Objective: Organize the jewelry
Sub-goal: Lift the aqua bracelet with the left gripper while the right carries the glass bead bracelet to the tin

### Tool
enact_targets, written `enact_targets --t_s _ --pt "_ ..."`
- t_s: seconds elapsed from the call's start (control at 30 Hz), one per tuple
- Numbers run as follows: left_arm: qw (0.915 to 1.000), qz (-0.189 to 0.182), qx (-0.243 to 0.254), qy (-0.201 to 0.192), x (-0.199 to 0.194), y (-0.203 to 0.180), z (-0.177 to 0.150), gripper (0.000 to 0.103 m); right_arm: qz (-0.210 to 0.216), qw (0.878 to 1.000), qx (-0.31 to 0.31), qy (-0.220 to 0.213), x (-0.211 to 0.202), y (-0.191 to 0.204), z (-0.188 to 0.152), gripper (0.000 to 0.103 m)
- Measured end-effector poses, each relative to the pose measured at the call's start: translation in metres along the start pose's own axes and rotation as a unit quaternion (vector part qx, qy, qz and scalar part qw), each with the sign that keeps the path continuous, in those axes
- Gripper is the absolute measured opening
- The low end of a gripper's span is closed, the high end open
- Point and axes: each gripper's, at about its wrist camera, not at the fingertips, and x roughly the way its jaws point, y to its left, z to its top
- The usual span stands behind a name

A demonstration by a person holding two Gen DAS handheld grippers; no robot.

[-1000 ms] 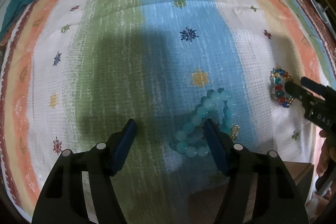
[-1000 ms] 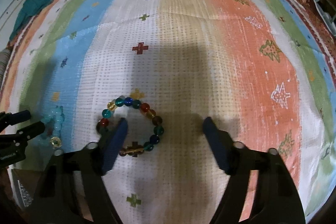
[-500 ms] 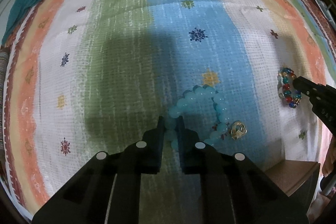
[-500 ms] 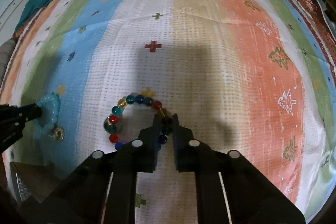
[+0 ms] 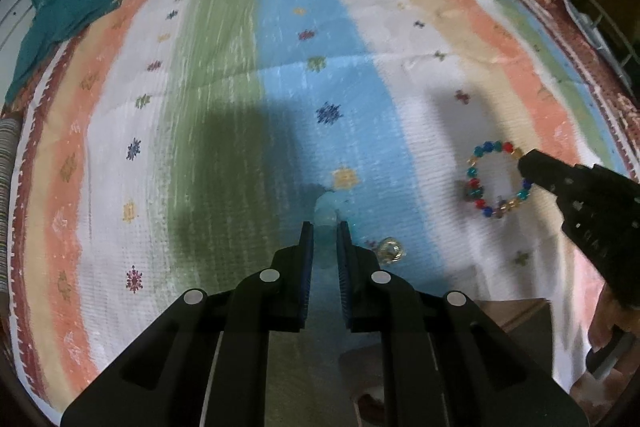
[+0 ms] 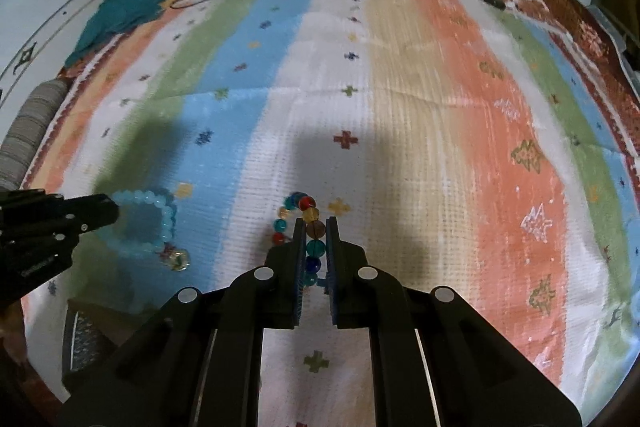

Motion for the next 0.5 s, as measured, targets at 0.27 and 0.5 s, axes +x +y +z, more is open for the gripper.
enact_targets --t_s 0.27,0.5 --pt "0.9991 -0.009 -0.010 -0.040 -0.020 -0.007 0.001 0.011 0.007 0.999 -0.010 -0.036 -0.024 0.010 -0.004 0.011" --pt "0.9965 -0.024 -0.016 -0.078 -0.048 -0.010 -0.001 0.011 0.016 0.997 -0.018 -0.075 -0.051 0.017 -0.004 0.011"
